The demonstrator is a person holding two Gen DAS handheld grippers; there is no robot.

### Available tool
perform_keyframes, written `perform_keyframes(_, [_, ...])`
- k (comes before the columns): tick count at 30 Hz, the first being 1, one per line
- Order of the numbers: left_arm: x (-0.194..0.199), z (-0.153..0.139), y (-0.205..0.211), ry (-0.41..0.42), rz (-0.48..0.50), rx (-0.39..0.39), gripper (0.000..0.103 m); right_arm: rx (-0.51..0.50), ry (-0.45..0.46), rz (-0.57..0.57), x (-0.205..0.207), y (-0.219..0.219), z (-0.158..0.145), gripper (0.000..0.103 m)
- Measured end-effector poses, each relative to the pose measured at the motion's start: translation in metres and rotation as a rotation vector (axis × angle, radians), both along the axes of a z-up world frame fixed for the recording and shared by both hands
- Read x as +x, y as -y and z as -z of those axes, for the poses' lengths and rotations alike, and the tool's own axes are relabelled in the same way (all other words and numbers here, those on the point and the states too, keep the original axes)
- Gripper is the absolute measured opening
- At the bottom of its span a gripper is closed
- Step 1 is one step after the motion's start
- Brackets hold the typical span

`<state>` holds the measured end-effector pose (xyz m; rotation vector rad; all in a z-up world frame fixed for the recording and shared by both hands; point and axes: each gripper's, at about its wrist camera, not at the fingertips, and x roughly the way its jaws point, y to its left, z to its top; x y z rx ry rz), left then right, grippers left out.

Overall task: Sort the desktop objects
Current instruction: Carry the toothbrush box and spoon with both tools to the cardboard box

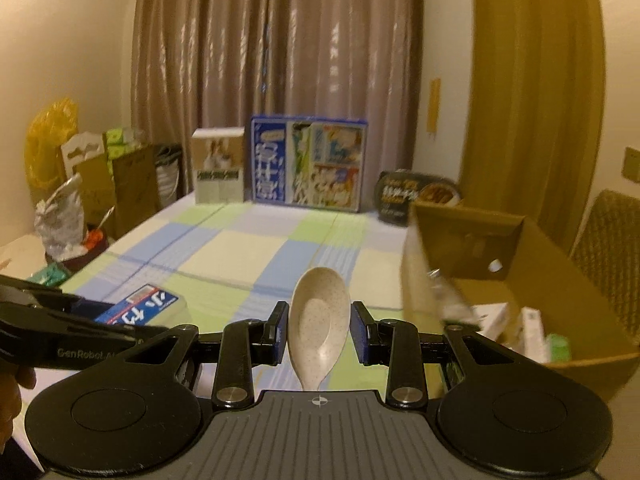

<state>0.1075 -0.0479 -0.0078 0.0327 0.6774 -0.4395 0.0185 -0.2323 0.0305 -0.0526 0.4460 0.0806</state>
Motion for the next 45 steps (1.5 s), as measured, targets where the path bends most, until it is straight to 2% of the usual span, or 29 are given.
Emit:
perform_keyframes(11, [-0.031,-0.043,0.073,0.056,0.121,-0.029,0.051,-0.01,0.044,0.075,-0.018,0.069,-0.039,0.03])
perform_keyframes(17, [-0.024,-0.061,0.127,0.061,0.197,-0.063,0.051,-0.004,0.042,0.132,-0.004,0.121,-0.056,0.03])
perform_keyframes(24, [0.0,-0.08,0.181,0.077,0.232,-0.103,0.051,0.036,0.033,0.154,0.028,0.171,-0.069,0.03])
perform_keyframes(35, [0.044,-0.072,0.233,0.023,0.223,-0.139,0.051,0.165,-0.013,0.155,0.078,0.229,-0.067,0.03])
perform_keyframes(45, [0.061,-0.055,0.254,-0.016,0.211,-0.132,0.051,0.204,-0.043,0.164,0.099,0.249,-0.053,0.029])
